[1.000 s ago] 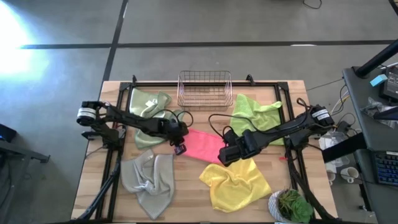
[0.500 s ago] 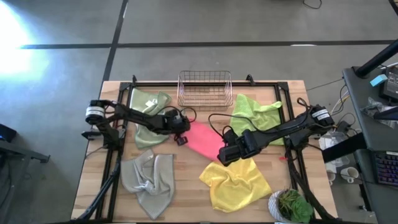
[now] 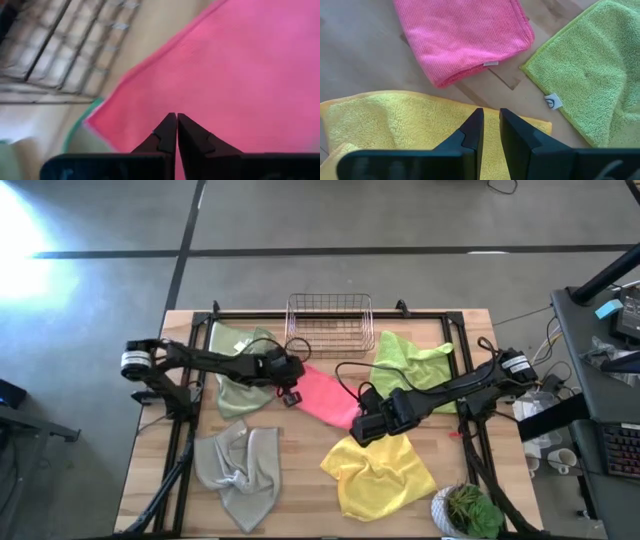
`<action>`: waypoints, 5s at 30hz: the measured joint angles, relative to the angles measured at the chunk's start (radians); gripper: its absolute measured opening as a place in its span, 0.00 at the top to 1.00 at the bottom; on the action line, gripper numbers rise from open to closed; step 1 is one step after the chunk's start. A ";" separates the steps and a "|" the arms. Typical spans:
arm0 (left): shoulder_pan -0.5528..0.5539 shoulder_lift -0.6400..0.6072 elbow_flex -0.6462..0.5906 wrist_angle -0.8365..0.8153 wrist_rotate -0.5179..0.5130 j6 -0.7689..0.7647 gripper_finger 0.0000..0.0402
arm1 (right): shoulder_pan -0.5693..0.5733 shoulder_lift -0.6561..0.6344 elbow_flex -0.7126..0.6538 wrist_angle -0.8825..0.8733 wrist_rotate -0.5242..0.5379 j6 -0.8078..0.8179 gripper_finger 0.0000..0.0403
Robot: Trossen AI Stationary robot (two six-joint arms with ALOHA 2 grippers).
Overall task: Fold microfiber towels
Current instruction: Fold the pink microfiber cloth
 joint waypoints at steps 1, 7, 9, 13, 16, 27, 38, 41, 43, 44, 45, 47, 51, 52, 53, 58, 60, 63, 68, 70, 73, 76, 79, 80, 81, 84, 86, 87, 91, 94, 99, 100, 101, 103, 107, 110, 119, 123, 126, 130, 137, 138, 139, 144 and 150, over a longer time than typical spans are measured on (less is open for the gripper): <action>-0.002 -0.012 0.003 0.004 0.044 -0.003 1.00 | 0.000 0.000 0.000 -0.002 0.000 -0.001 0.87; -0.033 -0.045 0.029 0.015 0.276 -0.003 0.88 | 0.000 0.000 0.000 -0.011 0.000 -0.017 0.87; -0.052 -0.045 0.038 0.042 0.295 -0.004 0.81 | 0.000 -0.001 0.001 -0.029 0.000 -0.018 0.87; -0.098 -0.040 0.039 0.180 0.348 -0.005 0.69 | 0.000 -0.020 0.002 -0.054 0.000 -0.046 0.87; -0.137 -0.018 0.028 0.341 0.358 -0.002 0.65 | 0.000 -0.055 0.002 -0.078 0.009 -0.088 0.87; -0.214 0.129 0.048 0.586 0.127 -0.062 0.75 | 0.000 -0.223 0.002 -0.103 0.093 -0.219 0.87; -0.234 0.311 0.186 0.587 0.124 -0.083 0.91 | -0.002 -0.302 0.002 -0.110 0.130 -0.290 0.87; -0.242 0.357 0.224 0.582 0.124 -0.083 0.97 | -0.002 -0.305 0.002 -0.111 0.132 -0.311 0.87; -0.246 0.383 0.243 0.579 0.124 -0.085 0.99 | -0.002 -0.305 0.002 -0.111 0.132 -0.320 0.87; -0.248 0.394 0.250 0.574 0.124 -0.092 0.99 | -0.003 -0.306 0.002 -0.112 0.132 -0.325 0.87; -0.249 0.402 0.256 0.564 0.125 -0.111 0.99 | -0.002 -0.306 0.002 -0.112 0.132 -0.331 0.87; -0.253 0.421 0.261 0.554 0.125 -0.157 0.99 | -0.002 -0.306 0.002 -0.115 0.132 -0.349 0.87; -0.259 0.447 0.256 0.529 0.121 -0.218 0.99 | -0.002 -0.306 0.002 -0.116 0.132 -0.371 0.87; -0.262 0.451 0.256 0.515 0.122 -0.232 0.99 | -0.002 -0.306 0.002 -0.116 0.132 -0.376 0.87; -0.265 0.453 0.256 0.490 0.122 -0.239 0.99 | -0.002 -0.306 0.002 -0.117 0.132 -0.379 0.87; -0.287 0.477 0.255 0.472 0.121 -0.240 0.99 | -0.002 -0.306 0.002 -0.124 0.132 -0.397 0.87; -0.294 0.479 0.257 0.449 0.118 -0.240 0.99 | -0.002 -0.306 0.002 -0.134 0.132 -0.397 0.87; -0.305 0.470 0.257 0.375 0.119 -0.238 0.99 | -0.002 -0.306 0.002 -0.140 0.132 -0.398 0.87; -0.323 0.430 0.253 0.213 0.184 -0.176 0.99 | -0.002 -0.306 0.002 -0.142 0.132 -0.420 0.87; -0.335 0.411 0.253 0.132 0.223 -0.129 0.99 | -0.002 -0.306 0.002 -0.143 0.132 -0.421 0.87; -0.357 0.377 0.252 0.024 0.244 -0.080 0.99 | -0.002 -0.306 0.002 -0.149 0.132 -0.423 0.87; -0.377 0.345 0.250 -0.053 0.254 -0.050 0.99 | -0.002 -0.306 0.002 -0.160 0.132 -0.423 0.87; -0.404 0.322 0.249 -0.108 0.281 -0.045 0.99 | -0.002 -0.306 0.002 -0.160 0.132 -0.423 0.87; -0.414 0.316 0.248 -0.130 0.298 -0.045 0.99 | -0.002 -0.306 0.002 -0.160 0.132 -0.423 0.87; -0.426 0.314 0.246 -0.143 0.311 -0.045 0.99 | -0.002 -0.306 0.002 -0.160 0.132 -0.423 0.87; -0.467 0.307 0.244 -0.158 0.353 -0.044 0.99 | -0.002 -0.306 0.002 -0.161 0.132 -0.423 0.87; -0.500 0.307 0.244 -0.157 0.362 -0.044 0.99 | -0.002 -0.306 0.002 -0.160 0.132 -0.423 0.87; -0.514 0.307 0.244 -0.154 0.364 -0.044 0.99 | -0.002 -0.306 0.001 -0.160 0.132 -0.423 0.87; -0.548 0.301 0.249 -0.156 0.364 -0.055 0.99 | -0.002 -0.306 0.001 -0.160 0.132 -0.423 0.87; -0.559 0.292 0.256 -0.164 0.359 -0.055 0.99 | -0.002 -0.306 0.001 -0.159 0.132 -0.423 0.87; -0.559 0.247 0.272 -0.223 0.357 -0.058 0.99 | -0.002 -0.305 0.001 -0.157 0.132 -0.422 0.87; -0.558 0.234 0.279 -0.249 0.357 -0.058 0.98 | -0.002 -0.305 0.001 -0.156 0.132 -0.422 0.87; -0.558 0.227 0.289 -0.279 0.357 -0.058 0.98 | -0.002 -0.305 0.001 -0.156 0.133 -0.422 0.87; -0.558 0.218 0.314 -0.354 0.356 -0.058 0.94 | -0.002 -0.305 0.001 -0.156 0.133 -0.422 0.87; -0.558 0.201 0.378 -0.474 0.356 -0.058 0.83 | -0.002 -0.305 0.001 -0.156 0.135 -0.422 0.87; -0.563 0.200 0.421 -0.527 0.354 -0.103 0.73 | -0.002 -0.305 0.001 -0.155 0.135 -0.424 0.87; -0.638 0.206 0.422 -0.508 0.267 -0.232 0.62 | 0.000 -0.305 0.001 -0.096 0.081 -0.553 0.87; -0.673 0.222 0.393 -0.477 0.174 -0.235 0.62 | 0.000 -0.305 0.001 -0.095 0.081 -0.557 0.87; -0.686 0.242 0.372 -0.405 0.170 -0.236 0.62 | 0.000 -0.305 0.001 -0.095 0.081 -0.560 0.87; -0.699 0.279 0.369 -0.347 0.169 -0.238 0.62 | 0.000 -0.305 0.001 -0.095 0.080 -0.562 0.87; -0.707 0.331 0.368 -0.350 0.131 -0.238 0.62 | 0.000 -0.305 0.001 -0.096 0.079 -0.568 0.87; -0.708 0.337 0.368 -0.352 0.115 -0.238 0.62 | 0.000 -0.305 0.001 -0.096 0.079 -0.568 0.87; -0.708 0.344 0.368 -0.352 0.099 -0.238 0.62 | 0.000 -0.305 0.000 -0.097 0.079 -0.568 0.87; -0.708 0.356 0.369 -0.350 0.064 -0.247 0.62 | 0.000 -0.305 0.000 -0.096 0.078 -0.568 0.87; -0.708 0.356 0.369 -0.351 0.053 -0.322 0.76 | 0.000 -0.305 -0.002 -0.095 -0.010 -0.620 0.87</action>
